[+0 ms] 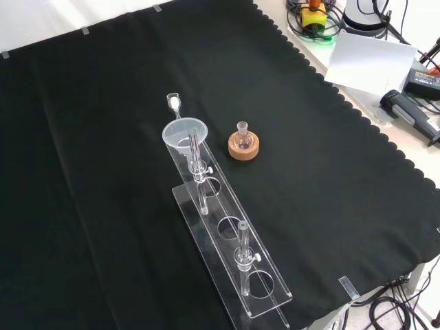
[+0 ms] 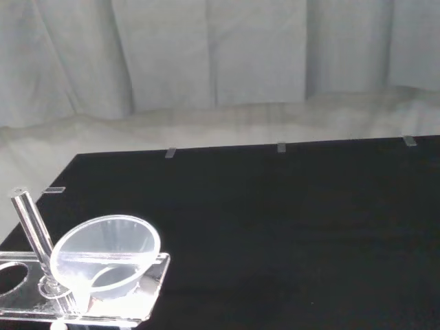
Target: Pick up the funnel from the transparent funnel stand.
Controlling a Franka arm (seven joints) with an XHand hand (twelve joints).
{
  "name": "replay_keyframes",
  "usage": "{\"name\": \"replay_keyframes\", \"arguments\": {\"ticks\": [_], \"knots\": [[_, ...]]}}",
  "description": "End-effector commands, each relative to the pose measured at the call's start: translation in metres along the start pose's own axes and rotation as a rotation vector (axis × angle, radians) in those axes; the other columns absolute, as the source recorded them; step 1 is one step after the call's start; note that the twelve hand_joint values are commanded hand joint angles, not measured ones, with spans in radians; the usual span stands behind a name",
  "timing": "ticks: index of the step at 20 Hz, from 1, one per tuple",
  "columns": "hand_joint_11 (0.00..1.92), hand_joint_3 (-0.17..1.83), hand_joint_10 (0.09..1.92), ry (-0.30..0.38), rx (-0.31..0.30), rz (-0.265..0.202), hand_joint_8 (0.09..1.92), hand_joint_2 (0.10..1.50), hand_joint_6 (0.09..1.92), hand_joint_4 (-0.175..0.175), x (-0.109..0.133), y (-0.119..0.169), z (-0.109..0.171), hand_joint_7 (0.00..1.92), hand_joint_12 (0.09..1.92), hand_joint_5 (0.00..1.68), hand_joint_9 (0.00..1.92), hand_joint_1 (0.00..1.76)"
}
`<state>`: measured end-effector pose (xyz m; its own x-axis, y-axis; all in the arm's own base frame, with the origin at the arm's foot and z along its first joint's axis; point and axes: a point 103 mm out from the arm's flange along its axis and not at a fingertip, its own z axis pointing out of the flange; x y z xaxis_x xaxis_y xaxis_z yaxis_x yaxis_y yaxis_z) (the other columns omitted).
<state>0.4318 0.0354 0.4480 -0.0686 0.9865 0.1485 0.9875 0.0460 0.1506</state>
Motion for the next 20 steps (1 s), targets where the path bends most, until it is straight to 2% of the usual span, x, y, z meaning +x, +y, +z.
{"name": "replay_keyframes", "arguments": {"ticks": [1, 4, 12, 16, 18, 20], "knots": [[0.00, 0.10, 0.09, 0.031, 0.062, -0.062, 0.09, 0.62, 0.09, 0.027, 0.029, 0.021, 0.046, 0.00, 0.09, 0.00, 0.00, 0.28], [0.00, 0.10, 0.09, 0.036, 0.079, -0.070, 0.09, 0.62, 0.09, 0.025, 0.039, 0.030, 0.060, 0.00, 0.09, 0.00, 0.00, 0.28], [0.00, 0.09, 0.09, 0.046, 0.070, -0.070, 0.09, 0.62, 0.09, 0.022, 0.053, 0.053, 0.093, 0.00, 0.09, 0.00, 0.00, 0.29], [0.00, 0.09, 0.09, 0.055, 0.023, -0.029, 0.09, 0.63, 0.09, 0.020, 0.056, 0.058, 0.112, 0.00, 0.09, 0.00, 0.00, 0.30], [0.00, 0.09, 0.09, 0.030, -0.005, -0.020, 0.09, 0.63, 0.09, 0.018, 0.058, 0.061, 0.123, 0.00, 0.09, 0.00, 0.00, 0.30], [0.00, 0.09, 0.09, 0.028, 0.002, -0.008, 0.09, 0.63, 0.09, 0.016, 0.059, 0.065, 0.133, 0.00, 0.09, 0.00, 0.00, 0.30]]}}
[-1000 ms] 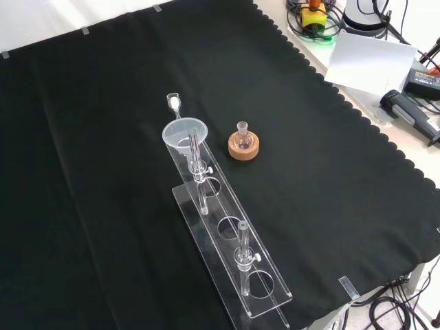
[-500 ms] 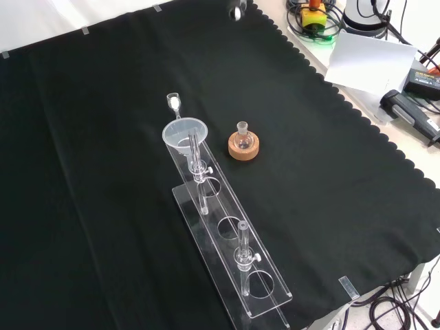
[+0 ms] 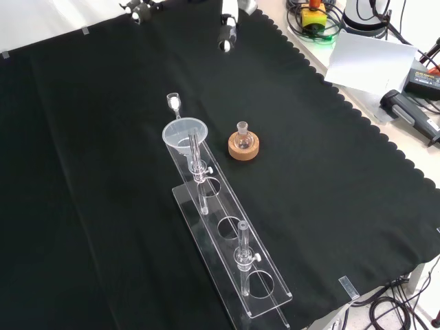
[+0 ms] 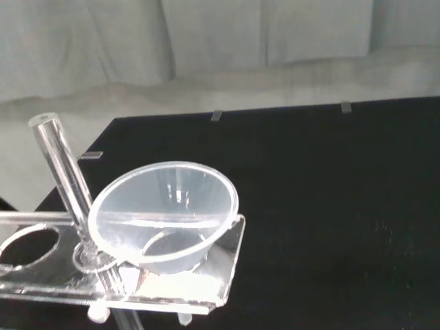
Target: Pick up the funnel from the transparent funnel stand.
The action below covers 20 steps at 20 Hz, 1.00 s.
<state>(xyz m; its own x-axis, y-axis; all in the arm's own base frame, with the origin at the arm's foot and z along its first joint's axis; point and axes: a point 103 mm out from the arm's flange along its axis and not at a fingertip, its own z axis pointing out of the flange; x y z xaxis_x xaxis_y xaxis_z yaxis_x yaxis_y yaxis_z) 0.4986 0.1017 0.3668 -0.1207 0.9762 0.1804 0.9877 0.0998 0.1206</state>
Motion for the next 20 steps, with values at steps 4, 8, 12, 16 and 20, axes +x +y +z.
{"name": "replay_keyframes", "arguments": {"ticks": [4, 8, 12, 16, 20], "knots": [[0.00, 0.09, 0.09, -0.046, 0.013, 0.062, 0.09, 0.63, 0.09, 0.014, 0.006, 0.014, 0.052, 0.00, 0.09, 0.00, 0.00, 0.30], [0.00, 0.08, 0.09, -0.069, 0.066, 0.057, 0.09, 0.63, 0.09, 0.013, 0.018, 0.025, 0.071, 0.00, 0.09, 0.00, 0.00, 0.30], [0.00, 0.08, 0.09, -0.067, 0.098, 0.057, 0.09, 0.63, 0.09, 0.012, 0.028, 0.035, 0.085, 0.00, 0.09, 0.00, 0.00, 0.30], [0.00, 0.08, 0.09, -0.066, 0.140, 0.041, 0.09, 0.64, 0.09, 0.011, 0.041, 0.040, 0.094, 0.00, 0.09, 0.00, 0.00, 0.30], [0.00, 0.08, 0.09, -0.063, 0.177, -0.001, 0.09, 0.64, 0.09, 0.010, 0.050, 0.036, 0.096, 0.00, 0.09, 0.00, 0.00, 0.30]]}}
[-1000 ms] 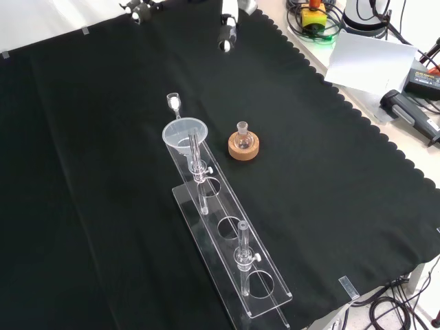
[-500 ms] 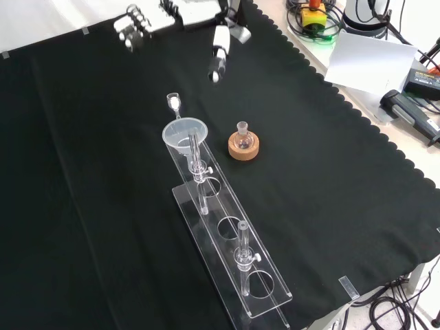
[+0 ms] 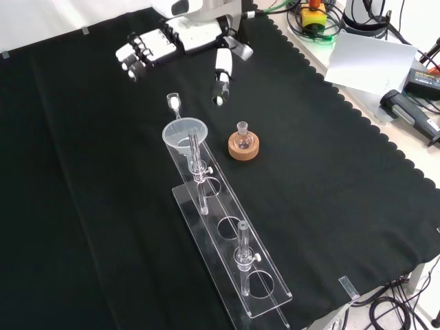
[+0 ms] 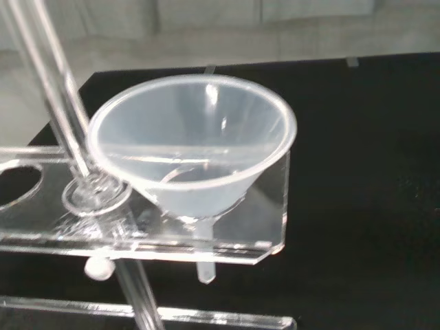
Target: Pick up the funnel from the transparent funnel stand.
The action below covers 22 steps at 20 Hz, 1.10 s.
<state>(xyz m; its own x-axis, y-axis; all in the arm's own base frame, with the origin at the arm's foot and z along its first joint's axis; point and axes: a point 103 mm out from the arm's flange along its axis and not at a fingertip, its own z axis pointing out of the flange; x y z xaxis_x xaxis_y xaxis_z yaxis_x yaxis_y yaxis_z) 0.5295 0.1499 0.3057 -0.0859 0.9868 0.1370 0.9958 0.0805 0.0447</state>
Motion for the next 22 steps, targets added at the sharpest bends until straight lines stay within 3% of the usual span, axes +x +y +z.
{"name": "replay_keyframes", "arguments": {"ticks": [1, 22], "knots": [[0.00, 0.08, 0.09, -0.017, 0.112, -0.041, 0.09, 0.64, 0.09, 0.010, 0.020, 0.009, 0.024, 0.00, 0.09, 0.00, 0.00, 0.30], [0.00, 0.07, 0.09, -0.083, 0.256, -0.002, 0.09, 0.67, 0.09, 0.001, 0.003, 0.017, 0.062, 0.00, 0.09, 0.00, 0.00, 0.35]]}}
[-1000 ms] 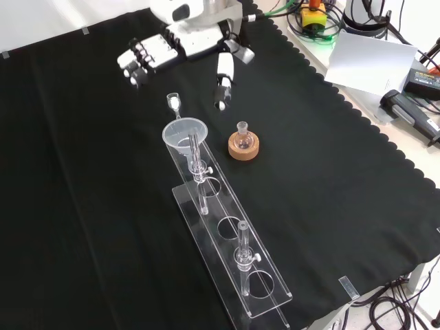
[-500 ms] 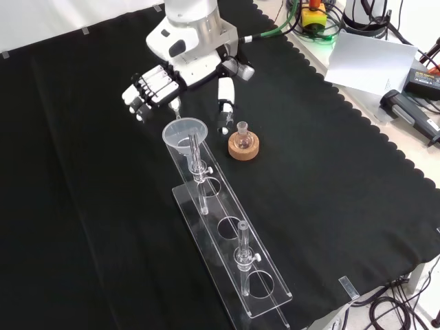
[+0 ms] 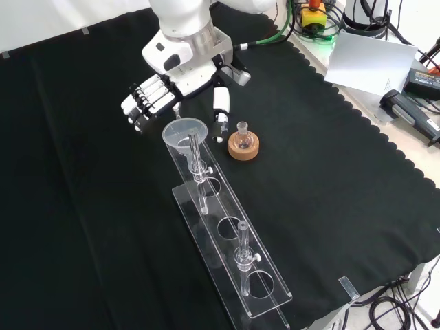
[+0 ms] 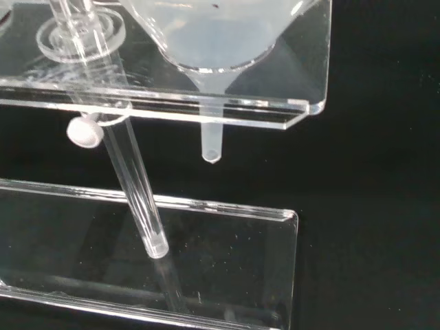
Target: Pick up the funnel from the transparent funnel stand.
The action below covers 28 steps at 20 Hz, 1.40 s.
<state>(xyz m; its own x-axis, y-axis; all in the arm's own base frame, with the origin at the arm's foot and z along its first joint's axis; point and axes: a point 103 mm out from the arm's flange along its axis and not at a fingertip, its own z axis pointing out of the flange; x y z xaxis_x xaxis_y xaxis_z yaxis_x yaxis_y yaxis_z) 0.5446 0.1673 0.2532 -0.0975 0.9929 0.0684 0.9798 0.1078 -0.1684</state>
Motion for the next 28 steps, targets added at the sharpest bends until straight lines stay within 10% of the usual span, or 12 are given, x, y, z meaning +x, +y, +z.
{"name": "replay_keyframes", "arguments": {"ticks": [1, 14, 28], "knots": [[0.00, 0.07, 0.09, -0.011, 0.048, 0.003, 0.09, 0.67, 0.09, 0.000, -0.006, 0.005, 0.008, 0.00, 0.09, 0.00, 0.00, 0.35], [0.00, 0.07, 0.09, -0.027, 0.090, 0.030, 0.09, 0.67, 0.09, -0.012, -0.034, 0.000, 0.015, 0.00, 0.09, 0.00, 0.00, 0.35], [0.00, 0.06, 0.09, -0.048, 0.082, -0.006, 0.09, 0.68, 0.09, -0.038, 0.001, -0.001, 0.016, 0.00, 0.09, 0.00, 0.00, 0.37]]}}
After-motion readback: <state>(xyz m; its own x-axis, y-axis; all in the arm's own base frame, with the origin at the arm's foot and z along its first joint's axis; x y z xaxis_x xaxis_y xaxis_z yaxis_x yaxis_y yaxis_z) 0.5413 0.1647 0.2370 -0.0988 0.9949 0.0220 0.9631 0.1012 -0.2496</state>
